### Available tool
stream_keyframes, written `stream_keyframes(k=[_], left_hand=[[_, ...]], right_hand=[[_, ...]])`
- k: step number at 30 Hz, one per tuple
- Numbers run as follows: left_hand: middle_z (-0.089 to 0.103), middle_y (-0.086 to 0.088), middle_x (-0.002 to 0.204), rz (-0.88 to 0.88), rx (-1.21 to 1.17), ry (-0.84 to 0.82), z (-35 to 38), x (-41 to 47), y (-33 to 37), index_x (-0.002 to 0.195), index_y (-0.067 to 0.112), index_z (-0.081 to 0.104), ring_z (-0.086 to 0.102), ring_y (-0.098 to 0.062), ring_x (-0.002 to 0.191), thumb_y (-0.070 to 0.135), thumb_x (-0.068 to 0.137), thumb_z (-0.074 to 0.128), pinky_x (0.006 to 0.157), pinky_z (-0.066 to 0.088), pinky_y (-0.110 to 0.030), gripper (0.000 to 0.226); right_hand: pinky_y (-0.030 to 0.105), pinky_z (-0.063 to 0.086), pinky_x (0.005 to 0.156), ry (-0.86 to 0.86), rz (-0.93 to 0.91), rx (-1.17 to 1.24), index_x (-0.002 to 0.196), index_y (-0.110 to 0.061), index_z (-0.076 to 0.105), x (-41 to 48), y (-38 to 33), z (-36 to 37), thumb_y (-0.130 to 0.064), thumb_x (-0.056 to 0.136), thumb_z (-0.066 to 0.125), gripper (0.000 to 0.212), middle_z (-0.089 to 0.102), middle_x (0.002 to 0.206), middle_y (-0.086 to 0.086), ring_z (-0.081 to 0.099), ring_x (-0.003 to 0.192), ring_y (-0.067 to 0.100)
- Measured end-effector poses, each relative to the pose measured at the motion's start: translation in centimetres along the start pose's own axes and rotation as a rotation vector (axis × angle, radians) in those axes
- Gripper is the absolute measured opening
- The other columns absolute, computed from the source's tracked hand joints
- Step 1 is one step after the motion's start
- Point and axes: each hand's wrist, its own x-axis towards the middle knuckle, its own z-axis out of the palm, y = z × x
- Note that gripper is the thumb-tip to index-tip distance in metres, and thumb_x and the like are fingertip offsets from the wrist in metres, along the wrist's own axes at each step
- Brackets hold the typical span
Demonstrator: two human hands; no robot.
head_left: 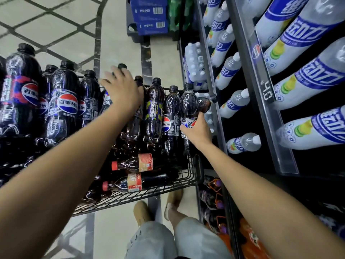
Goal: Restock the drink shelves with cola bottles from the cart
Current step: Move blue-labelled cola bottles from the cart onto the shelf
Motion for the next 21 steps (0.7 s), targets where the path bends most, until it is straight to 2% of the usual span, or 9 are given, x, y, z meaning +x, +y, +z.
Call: stream_keyframes(k=[2,5,8,14,18,21], left_hand=[[0.021,-0.029,0.151,-0.119,-0.091,-0.085,0.5,1.0,-1.6,0.148,-0.001,0.017,0.028,-0.047,0.134,0.047,0.092,0.054,0.105,0.03,-0.06,0.083],[0.03,-0.031,0.144,-0.173,-0.217,-0.117,1.8,0.4,-3.0,0.15,-0.001,0.01,0.036,-0.045,0.129,0.042,0.09,0.06,0.097,0.039,-0.053,0.088],[0.042,-0.03,0.137,-0.186,-0.319,-0.1,2.2,0.2,-3.6,0.146,-0.002,0.019,0.046,-0.047,0.122,0.037,0.088,0.064,0.094,0.042,-0.051,0.083],[0.048,-0.028,0.129,-0.134,-0.382,-0.074,2.1,-1.1,-4.3,0.135,0.0,0.031,0.05,-0.047,0.115,0.04,0.088,0.061,0.089,0.042,-0.051,0.069],[0.051,-0.023,0.127,-0.094,-0.467,-0.051,1.1,-2.9,-4.7,0.133,0.003,0.031,0.054,-0.044,0.11,0.045,0.088,0.059,0.085,0.044,-0.048,0.067],[0.056,-0.018,0.123,-0.076,-0.607,-0.071,0.0,-4.5,-5.0,0.13,0.005,0.034,0.057,-0.038,0.107,0.048,0.088,0.058,0.082,0.043,-0.043,0.064]], right_hand=[[0.038,0.047,0.072,0.008,0.002,0.008,0.11,-0.015,0.04,-0.1,-0.1,0.0,-0.037,0.079,0.07,0.049,0.055,0.105,0.002,0.055,0.089,0.026],[0.039,0.048,0.072,0.018,0.012,0.003,0.114,-0.015,0.04,-0.2,-0.4,0.0,-0.038,0.079,0.069,0.05,0.056,0.105,0.002,0.055,0.089,0.026],[0.037,0.044,0.069,0.036,-0.006,-0.025,0.122,-0.015,0.038,-0.2,-0.9,-0.1,-0.041,0.08,0.069,0.059,0.055,0.107,0.002,0.053,0.088,0.024],[0.036,0.042,0.073,0.023,-0.038,-0.013,0.136,-0.017,0.035,-0.4,-2.3,-0.5,-0.046,0.077,0.069,0.074,0.054,0.12,0.002,0.056,0.101,0.027],[0.032,0.038,0.067,0.02,-0.059,0.003,0.128,-0.016,0.04,-1.0,-3.4,-0.8,-0.047,0.077,0.069,0.066,0.056,0.105,0.0,0.056,0.09,0.024],[0.032,0.039,0.07,0.012,-0.065,0.03,0.137,-0.018,0.036,-2.0,-4.3,-1.1,-0.049,0.077,0.067,0.075,0.056,0.11,0.0,0.055,0.094,0.023]])
